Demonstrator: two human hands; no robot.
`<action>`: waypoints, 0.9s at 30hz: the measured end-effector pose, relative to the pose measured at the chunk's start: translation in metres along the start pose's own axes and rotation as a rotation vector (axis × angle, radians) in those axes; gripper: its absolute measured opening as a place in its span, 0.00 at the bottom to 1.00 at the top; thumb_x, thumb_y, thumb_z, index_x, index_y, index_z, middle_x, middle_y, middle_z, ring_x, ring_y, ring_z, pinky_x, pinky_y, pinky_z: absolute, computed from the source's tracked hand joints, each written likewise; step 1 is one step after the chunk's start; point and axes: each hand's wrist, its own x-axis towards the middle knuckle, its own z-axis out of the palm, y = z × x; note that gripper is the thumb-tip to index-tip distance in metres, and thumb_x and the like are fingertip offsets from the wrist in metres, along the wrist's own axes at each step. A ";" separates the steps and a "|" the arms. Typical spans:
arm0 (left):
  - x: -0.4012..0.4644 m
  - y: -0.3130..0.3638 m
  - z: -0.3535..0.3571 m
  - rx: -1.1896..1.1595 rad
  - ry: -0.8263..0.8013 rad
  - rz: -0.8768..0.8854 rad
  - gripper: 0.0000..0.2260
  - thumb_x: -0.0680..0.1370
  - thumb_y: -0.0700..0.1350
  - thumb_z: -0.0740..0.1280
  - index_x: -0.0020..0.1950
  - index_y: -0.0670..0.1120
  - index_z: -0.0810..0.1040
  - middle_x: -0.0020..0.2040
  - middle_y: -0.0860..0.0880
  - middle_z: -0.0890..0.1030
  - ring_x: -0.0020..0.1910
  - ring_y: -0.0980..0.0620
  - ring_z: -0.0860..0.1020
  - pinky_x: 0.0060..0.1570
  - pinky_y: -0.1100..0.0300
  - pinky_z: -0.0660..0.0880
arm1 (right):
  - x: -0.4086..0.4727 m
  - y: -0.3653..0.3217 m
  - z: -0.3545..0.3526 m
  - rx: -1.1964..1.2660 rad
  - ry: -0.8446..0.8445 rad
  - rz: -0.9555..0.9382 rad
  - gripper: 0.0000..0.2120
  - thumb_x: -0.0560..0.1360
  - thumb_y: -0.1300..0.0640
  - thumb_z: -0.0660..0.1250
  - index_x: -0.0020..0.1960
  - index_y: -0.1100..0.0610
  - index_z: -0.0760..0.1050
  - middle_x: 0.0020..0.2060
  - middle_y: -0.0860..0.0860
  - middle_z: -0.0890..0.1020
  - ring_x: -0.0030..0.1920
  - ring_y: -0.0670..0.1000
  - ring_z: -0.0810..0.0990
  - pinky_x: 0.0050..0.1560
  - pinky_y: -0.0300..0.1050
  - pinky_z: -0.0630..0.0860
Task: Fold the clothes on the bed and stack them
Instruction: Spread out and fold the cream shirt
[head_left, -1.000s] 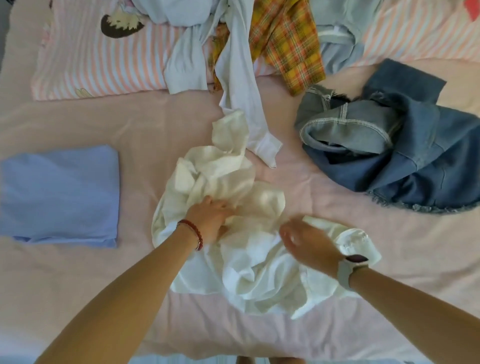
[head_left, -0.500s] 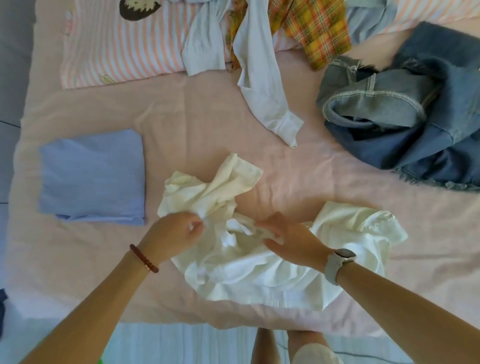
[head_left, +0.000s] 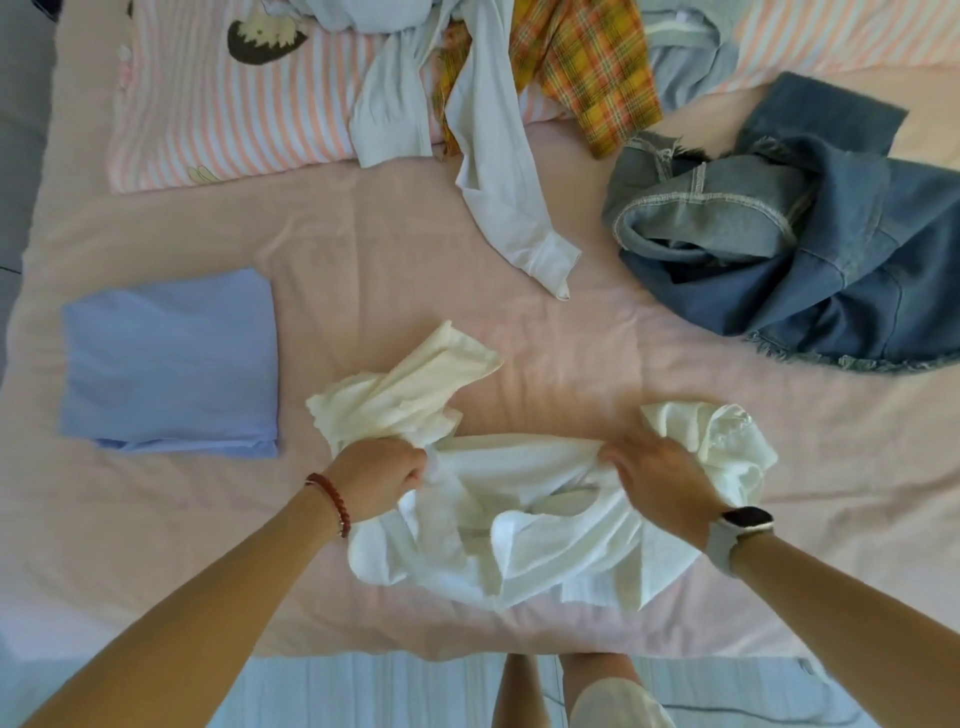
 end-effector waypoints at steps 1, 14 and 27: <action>-0.005 -0.006 -0.002 -0.014 0.060 -0.033 0.06 0.80 0.44 0.57 0.45 0.50 0.72 0.39 0.52 0.75 0.42 0.51 0.73 0.35 0.62 0.65 | 0.003 0.003 -0.009 0.021 0.067 0.156 0.09 0.64 0.68 0.70 0.41 0.57 0.80 0.36 0.55 0.80 0.37 0.60 0.79 0.36 0.51 0.75; -0.028 0.030 0.015 0.466 -0.075 0.155 0.14 0.77 0.51 0.60 0.54 0.42 0.78 0.56 0.46 0.72 0.55 0.46 0.71 0.39 0.57 0.64 | 0.015 -0.084 0.013 -0.360 -0.192 -0.533 0.38 0.51 0.51 0.78 0.61 0.46 0.77 0.40 0.51 0.80 0.46 0.54 0.81 0.55 0.64 0.75; -0.064 0.016 -0.026 0.502 0.226 0.451 0.09 0.68 0.48 0.62 0.28 0.51 0.75 0.29 0.56 0.76 0.39 0.54 0.80 0.48 0.62 0.69 | 0.006 -0.091 -0.043 -0.095 -0.427 -0.277 0.18 0.79 0.59 0.54 0.68 0.54 0.63 0.54 0.54 0.78 0.56 0.56 0.75 0.55 0.47 0.68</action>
